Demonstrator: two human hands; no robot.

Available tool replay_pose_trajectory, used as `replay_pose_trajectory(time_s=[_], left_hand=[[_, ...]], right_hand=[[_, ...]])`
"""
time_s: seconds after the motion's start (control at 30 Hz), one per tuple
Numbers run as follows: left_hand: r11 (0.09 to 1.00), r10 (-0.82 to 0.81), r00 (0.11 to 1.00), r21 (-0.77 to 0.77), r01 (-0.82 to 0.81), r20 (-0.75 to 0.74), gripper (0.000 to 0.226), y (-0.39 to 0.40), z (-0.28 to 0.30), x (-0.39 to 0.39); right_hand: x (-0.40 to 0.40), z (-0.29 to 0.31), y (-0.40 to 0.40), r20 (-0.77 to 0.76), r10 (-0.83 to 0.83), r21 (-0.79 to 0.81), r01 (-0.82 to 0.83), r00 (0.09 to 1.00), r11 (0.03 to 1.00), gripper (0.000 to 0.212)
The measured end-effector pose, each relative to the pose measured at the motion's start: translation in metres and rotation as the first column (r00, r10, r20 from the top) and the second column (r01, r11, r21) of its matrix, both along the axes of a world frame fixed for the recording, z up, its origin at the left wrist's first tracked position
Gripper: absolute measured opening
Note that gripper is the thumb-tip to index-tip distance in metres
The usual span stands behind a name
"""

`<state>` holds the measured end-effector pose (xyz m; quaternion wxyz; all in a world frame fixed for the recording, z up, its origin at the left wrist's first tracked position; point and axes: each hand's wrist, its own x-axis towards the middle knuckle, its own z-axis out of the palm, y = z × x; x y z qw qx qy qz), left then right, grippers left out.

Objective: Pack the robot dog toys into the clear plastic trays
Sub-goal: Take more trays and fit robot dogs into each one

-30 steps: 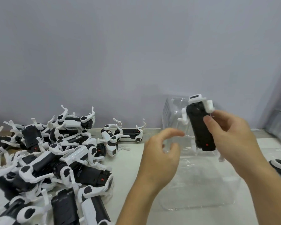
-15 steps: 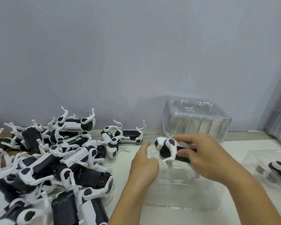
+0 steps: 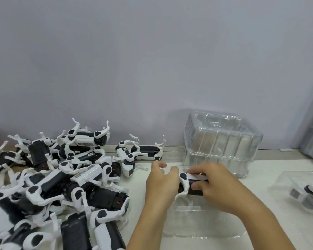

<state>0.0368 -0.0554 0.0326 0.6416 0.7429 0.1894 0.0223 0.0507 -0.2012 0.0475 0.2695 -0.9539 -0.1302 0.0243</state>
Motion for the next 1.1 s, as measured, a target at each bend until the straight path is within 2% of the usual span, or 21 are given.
replay_pose_trajectory(time_s=[0.13, 0.4, 0.53, 0.6, 0.7, 0.83, 0.97, 1.03, 1.1], left_hand=[[0.999, 0.005, 1.0, 0.032, -0.005, -0.001, 0.017, 0.001, -0.003, 0.003], [0.991, -0.003, 0.999, 0.132, 0.008, -0.035, 0.036, 0.001, -0.018, 0.005], [0.987, -0.006, 1.0, 0.16, 0.005, 0.0, 0.035, 0.003, -0.017, 0.005], [0.975, -0.038, 0.999, 0.219, 0.031, 0.029, 0.032, 0.003, -0.014, 0.004], [0.969, -0.121, 0.991, 0.224, 0.107, 0.052, 0.021, 0.004, -0.01, 0.002], [0.931, -0.21, 0.978, 0.306, 0.197, 0.01, 0.027, 0.006, -0.01, 0.0], [0.921, -0.224, 0.975, 0.329, 0.209, 0.009, 0.027, 0.005, -0.01, -0.001], [0.916, -0.237, 0.971, 0.334, 0.22, 0.011, 0.025, 0.006, -0.011, -0.001], [0.902, -0.261, 0.965, 0.359, 0.24, 0.012, 0.024, 0.007, -0.011, -0.001]], right_hand=[[0.0, 0.004, -0.003, 0.012, -0.001, 0.067, 0.0, 1.0, 0.998, 0.028], [0.0, -0.009, 0.003, 0.009, -0.013, -0.007, 0.013, 1.0, 1.0, 0.033], [0.002, -0.01, 0.003, 0.019, -0.045, -0.001, 0.045, 0.999, 0.999, 0.033], [0.002, -0.01, 0.003, 0.037, -0.074, 0.009, 0.074, 0.997, 0.997, 0.033], [0.003, -0.01, 0.003, 0.028, -0.1, 0.046, 0.098, 0.995, 0.994, 0.032], [0.004, -0.006, -0.003, 0.02, -0.067, 0.059, 0.066, 0.998, 0.996, 0.032], [0.001, 0.008, -0.026, -0.016, -0.086, -0.046, 0.085, 0.996, 0.995, 0.038], [-0.001, 0.014, -0.037, -0.061, -0.117, -0.065, 0.113, 0.991, 0.991, 0.033], [0.0, 0.016, -0.043, -0.02, -0.14, -0.058, 0.138, 0.99, 0.989, 0.022]])
